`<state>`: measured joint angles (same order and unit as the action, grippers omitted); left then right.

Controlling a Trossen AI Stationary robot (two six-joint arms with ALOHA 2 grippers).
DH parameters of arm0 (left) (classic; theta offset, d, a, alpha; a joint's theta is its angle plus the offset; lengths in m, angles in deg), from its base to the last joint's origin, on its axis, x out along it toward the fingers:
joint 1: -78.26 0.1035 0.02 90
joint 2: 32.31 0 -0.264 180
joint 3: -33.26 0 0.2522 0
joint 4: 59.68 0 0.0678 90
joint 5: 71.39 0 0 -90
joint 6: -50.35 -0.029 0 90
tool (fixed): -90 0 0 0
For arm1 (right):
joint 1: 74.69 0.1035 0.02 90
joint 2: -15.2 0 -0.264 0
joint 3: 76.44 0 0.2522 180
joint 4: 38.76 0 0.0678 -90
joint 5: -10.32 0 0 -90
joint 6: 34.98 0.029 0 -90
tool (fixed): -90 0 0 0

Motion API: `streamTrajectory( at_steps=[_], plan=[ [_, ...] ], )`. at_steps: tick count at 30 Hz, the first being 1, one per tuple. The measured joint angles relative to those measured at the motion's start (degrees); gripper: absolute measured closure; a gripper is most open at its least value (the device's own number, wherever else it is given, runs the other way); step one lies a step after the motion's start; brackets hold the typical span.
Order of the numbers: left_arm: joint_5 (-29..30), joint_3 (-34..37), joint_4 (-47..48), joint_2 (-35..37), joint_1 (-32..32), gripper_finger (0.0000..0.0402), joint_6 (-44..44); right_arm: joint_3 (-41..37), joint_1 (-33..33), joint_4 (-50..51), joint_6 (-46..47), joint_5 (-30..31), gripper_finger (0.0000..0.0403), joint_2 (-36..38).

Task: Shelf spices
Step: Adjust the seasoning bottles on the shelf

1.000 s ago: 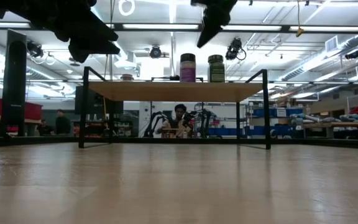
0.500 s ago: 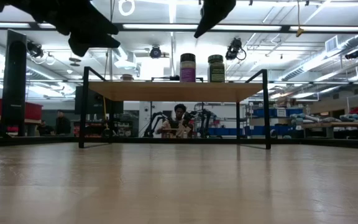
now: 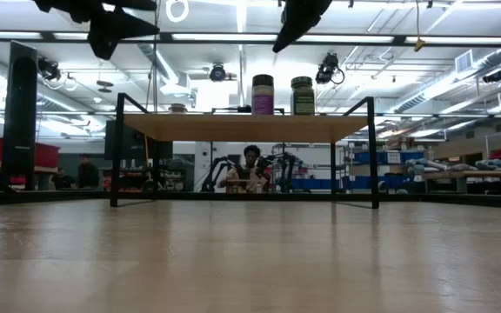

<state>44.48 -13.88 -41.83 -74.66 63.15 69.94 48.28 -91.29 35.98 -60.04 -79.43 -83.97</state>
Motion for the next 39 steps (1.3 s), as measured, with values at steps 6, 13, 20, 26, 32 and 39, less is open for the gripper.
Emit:
streamTrajectory(
  at_steps=[6,13,20,26,32,39],
  plan=[
    [0.44,0.0,-0.4,4.89,-1.23,0.0199,-1.3,-3.59,0.08,-0.6,0.96,-0.01,0.0402,0.0],
    [5.12,0.0,1.34,7.25,-4.05,0.0199,-3.03,-8.8,1.66,-6.11,1.0,0.01,0.0402,-0.09],
    [9.09,0.0,4.83,7.21,-4.5,0.0199,-3.08,-9.3,5.17,-12.52,1.0,0.11,0.0403,-0.11],
    [10.06,0.0,6.24,7.21,-4.5,0.0199,-4.05,-9.33,8.12,-12.91,1.03,3.15,0.0403,1.06],
    [11.35,0.02,6.21,7.56,-4.5,0.0199,-6.72,-9.34,11.28,-16.21,1.09,3.57,0.0403,6.07],
    [11.83,0.07,6.41,10.73,-4.55,0.0199,-8.13,-9.32,16.96,-17.75,1.22,9.77,0.0403,15.23]
  ],
)
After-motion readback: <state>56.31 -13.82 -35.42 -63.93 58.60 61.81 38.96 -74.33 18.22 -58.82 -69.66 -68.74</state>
